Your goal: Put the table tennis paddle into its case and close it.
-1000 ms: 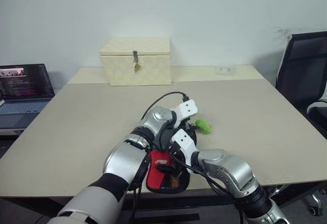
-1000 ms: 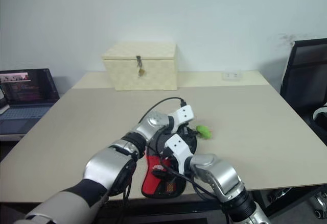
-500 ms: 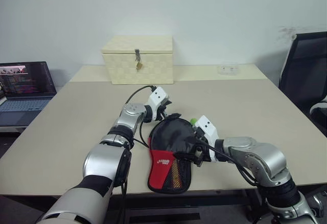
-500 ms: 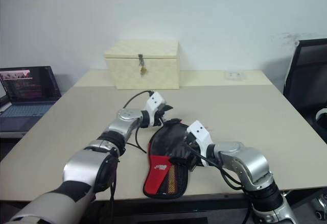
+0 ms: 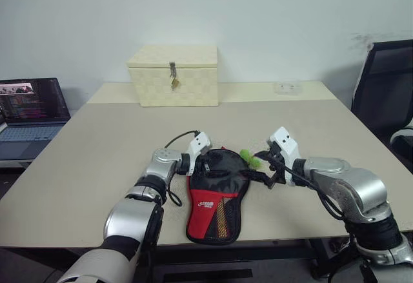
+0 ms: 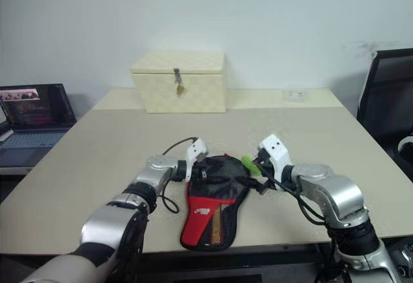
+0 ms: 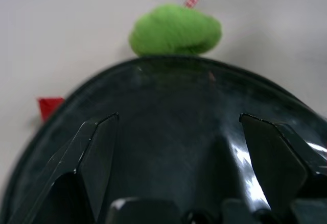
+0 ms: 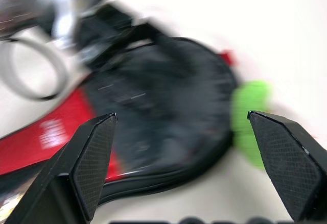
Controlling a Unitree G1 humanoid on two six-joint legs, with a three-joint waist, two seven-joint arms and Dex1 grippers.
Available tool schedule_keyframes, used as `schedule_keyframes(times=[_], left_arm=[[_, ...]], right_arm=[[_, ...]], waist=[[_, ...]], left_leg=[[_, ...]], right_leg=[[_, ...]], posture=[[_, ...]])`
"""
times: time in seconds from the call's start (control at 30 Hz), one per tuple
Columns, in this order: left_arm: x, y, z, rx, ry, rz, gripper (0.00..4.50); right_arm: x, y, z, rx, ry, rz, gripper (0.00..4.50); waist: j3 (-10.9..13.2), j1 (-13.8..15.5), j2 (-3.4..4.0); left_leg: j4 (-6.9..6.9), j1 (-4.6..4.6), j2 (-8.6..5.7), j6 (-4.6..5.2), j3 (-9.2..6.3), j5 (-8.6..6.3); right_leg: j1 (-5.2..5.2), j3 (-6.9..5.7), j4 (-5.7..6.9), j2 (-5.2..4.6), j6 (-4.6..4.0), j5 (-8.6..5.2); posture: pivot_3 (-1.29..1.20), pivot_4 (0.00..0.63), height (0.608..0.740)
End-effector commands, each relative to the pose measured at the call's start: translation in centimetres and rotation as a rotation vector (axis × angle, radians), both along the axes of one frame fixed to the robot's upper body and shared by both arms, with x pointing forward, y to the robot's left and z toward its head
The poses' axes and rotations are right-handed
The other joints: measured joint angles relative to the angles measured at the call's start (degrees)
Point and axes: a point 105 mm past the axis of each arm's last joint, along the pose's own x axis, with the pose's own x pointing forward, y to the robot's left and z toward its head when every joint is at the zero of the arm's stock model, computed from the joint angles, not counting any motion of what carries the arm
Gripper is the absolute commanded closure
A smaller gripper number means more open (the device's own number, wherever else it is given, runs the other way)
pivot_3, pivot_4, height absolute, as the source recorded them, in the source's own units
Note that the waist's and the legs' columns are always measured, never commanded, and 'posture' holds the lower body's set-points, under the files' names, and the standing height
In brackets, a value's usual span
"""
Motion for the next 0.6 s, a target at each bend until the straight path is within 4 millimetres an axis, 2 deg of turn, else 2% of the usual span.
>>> schedule_keyframes(times=[0.03,0.13,0.27,0.6], left_arm=[[0.0,-0.2,0.4,-0.010,-0.040,-0.007,0.37],[0.0,0.0,0.1,-0.016,-0.036,0.009,0.37],[0.0,0.1,0.0,-0.026,-0.037,0.019,0.37],[0.0,0.1,-0.1,-0.029,-0.043,0.020,0.37]], right_arm=[[1.1,1.0,0.9,0.009,-0.073,-0.022,0.00],[1.8,1.6,0.5,0.010,-0.078,-0.045,0.00],[4.3,1.6,-0.8,-0.016,-0.088,-0.136,0.00],[5.8,1.7,-2.8,-0.083,-0.105,-0.170,0.00]], waist=[[0.0,0.0,0.00],[0.0,0.1,0.00],[0.0,0.1,0.00],[0.0,0.1,0.00]], left_leg=[[0.00,0.01,0.01,0.00,0.01,0.00],[0.01,0.00,0.01,0.00,-0.01,0.00],[0.04,0.04,0.00,0.00,0.04,0.00],[0.03,0.04,0.02,0.00,0.04,0.00]], right_leg=[[0.00,0.01,0.00,0.00,-0.03,0.02],[0.00,0.00,0.00,0.00,-0.03,0.02],[0.00,0.01,0.07,-0.02,-0.03,0.03],[0.00,0.01,0.08,-0.02,-0.10,0.06]], posture=[[0.00,0.150,0.740],[0.00,0.150,0.740],[0.00,0.150,0.740],[0.00,0.150,0.740]])
